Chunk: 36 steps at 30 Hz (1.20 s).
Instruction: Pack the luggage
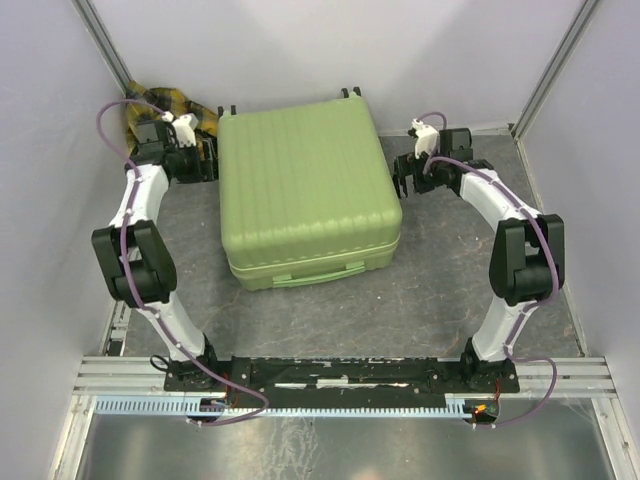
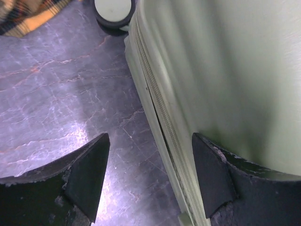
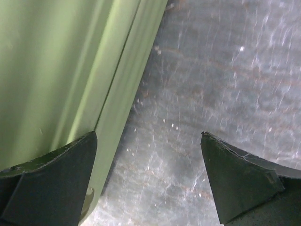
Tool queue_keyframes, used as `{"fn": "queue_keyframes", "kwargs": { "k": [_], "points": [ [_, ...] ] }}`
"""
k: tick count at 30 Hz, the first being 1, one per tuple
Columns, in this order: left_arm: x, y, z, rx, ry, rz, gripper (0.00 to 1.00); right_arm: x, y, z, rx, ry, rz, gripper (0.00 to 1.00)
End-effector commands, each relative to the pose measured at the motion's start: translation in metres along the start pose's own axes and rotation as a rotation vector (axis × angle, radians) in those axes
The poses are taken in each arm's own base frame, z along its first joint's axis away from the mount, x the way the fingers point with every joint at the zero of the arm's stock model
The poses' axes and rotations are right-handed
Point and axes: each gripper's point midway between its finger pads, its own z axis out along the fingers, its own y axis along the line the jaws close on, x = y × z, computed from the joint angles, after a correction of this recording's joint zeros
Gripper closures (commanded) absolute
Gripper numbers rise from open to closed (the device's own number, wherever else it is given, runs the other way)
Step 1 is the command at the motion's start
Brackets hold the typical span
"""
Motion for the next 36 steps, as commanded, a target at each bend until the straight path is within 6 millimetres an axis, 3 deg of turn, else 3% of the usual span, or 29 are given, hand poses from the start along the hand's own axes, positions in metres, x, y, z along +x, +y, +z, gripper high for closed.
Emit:
{"fn": "queue_keyframes", "kwargs": {
  "k": [1,5,8,14,17,21,24,29,33,36],
  "points": [
    [-0.001,-0.102,0.012,0.317,-0.005,0.183,0.22,0.0,0.022,-0.025,-0.048,-0.051,-0.063,0.01],
    [0.035,-0.163,0.013,0.418,0.03,0.276,0.23,0.013,0.033,-0.044,-0.057,-0.052,-0.084,0.01],
    [0.063,-0.196,0.007,0.474,0.06,0.294,0.23,0.023,0.037,-0.063,-0.05,-0.053,-0.09,0.01],
    [0.103,-0.224,-0.005,0.516,0.098,0.285,0.23,0.052,0.052,-0.092,-0.053,-0.028,-0.07,0.01],
    [0.119,-0.236,-0.013,0.541,0.116,0.279,0.23,0.067,0.048,-0.097,-0.012,-0.011,-0.066,0.01],
    [0.144,-0.254,-0.028,0.559,0.131,0.292,0.23,0.066,0.04,-0.096,0.03,-0.013,-0.047,0.01],
    [0.141,-0.232,-0.031,0.437,0.139,0.251,0.18,0.055,0.024,-0.107,0.065,-0.041,-0.019,0.01],
    [0.113,-0.162,-0.049,0.163,0.187,0.29,0.0,0.042,0.009,-0.141,0.092,-0.089,0.019,0.01],
    [0.1,-0.114,-0.069,0.021,0.228,0.233,0.01,0.042,0.002,-0.164,0.1,-0.105,0.164,0.01],
    [0.089,-0.091,-0.082,-0.084,0.188,0.195,0.01,0.045,-0.003,-0.177,0.12,-0.119,0.227,0.01]
  ]
}}
